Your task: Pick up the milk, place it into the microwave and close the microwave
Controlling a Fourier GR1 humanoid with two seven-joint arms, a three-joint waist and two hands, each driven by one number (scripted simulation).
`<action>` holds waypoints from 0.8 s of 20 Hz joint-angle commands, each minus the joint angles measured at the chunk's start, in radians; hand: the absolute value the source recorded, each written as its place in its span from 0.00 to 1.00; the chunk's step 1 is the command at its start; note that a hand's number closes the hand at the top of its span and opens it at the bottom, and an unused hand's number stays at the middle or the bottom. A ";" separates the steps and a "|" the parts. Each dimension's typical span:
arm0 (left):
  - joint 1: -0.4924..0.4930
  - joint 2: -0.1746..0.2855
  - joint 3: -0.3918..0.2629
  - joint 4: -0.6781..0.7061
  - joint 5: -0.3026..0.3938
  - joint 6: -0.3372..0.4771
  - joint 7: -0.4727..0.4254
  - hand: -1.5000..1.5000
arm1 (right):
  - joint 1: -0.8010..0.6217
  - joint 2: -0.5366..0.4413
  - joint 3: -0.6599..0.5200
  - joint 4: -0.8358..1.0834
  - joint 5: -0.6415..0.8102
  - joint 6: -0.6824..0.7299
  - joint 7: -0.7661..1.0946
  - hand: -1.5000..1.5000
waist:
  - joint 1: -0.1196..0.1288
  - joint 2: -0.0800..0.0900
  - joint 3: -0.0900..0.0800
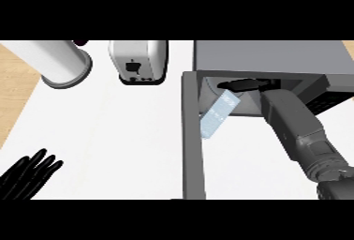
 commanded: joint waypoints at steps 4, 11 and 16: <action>-0.029 -0.065 -0.091 0.061 -0.216 -0.066 -0.056 0.00 | 0.128 0.050 -0.024 -0.055 -0.049 0.199 -0.081 0.00 | -0.040 -0.024 -0.005; -0.112 -0.067 -0.133 0.133 -0.335 -0.031 -0.128 0.00 | 0.329 0.145 0.037 -0.159 -0.032 0.217 -0.123 0.00 | -0.076 -0.038 -0.006; -0.147 -0.067 -0.213 0.236 -0.499 0.031 -0.280 1.00 | 0.506 0.121 0.075 -0.234 -0.010 0.200 -0.157 0.00 | -0.093 -0.041 -0.008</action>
